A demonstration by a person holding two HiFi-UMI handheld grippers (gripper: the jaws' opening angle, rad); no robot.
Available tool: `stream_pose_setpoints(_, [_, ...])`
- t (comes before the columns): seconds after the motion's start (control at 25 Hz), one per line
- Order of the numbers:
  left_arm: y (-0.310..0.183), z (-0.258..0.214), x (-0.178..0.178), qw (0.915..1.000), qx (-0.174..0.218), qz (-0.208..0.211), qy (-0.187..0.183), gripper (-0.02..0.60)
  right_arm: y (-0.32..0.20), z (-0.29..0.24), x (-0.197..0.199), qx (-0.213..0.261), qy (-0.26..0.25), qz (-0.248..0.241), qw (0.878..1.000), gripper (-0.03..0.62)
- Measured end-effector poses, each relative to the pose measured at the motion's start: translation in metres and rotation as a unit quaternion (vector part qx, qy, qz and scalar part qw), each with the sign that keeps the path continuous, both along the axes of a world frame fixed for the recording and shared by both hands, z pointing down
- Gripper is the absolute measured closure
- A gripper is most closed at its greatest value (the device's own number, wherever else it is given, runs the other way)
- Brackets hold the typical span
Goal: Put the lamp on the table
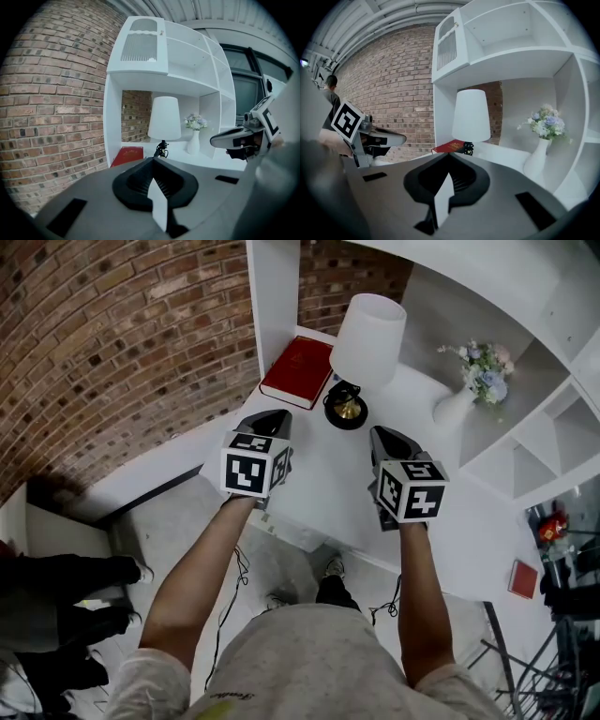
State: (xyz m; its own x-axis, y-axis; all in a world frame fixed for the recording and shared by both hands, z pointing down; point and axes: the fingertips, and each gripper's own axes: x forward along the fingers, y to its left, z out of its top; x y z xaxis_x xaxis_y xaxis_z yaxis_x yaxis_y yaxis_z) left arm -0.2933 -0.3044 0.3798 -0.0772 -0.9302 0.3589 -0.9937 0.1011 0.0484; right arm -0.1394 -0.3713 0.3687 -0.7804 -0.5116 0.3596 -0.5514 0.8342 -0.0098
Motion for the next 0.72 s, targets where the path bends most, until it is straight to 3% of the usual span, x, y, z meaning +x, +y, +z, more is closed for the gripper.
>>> stream_pose_setpoints(0.72, [0.0034, 0.0054, 0.0073, 1.0000, -0.005, 0.000, -0.004, 0.586, -0.0002, -0.0021, 0.0078, -0.001, -0.010, 0.000, 1.000, 0.591])
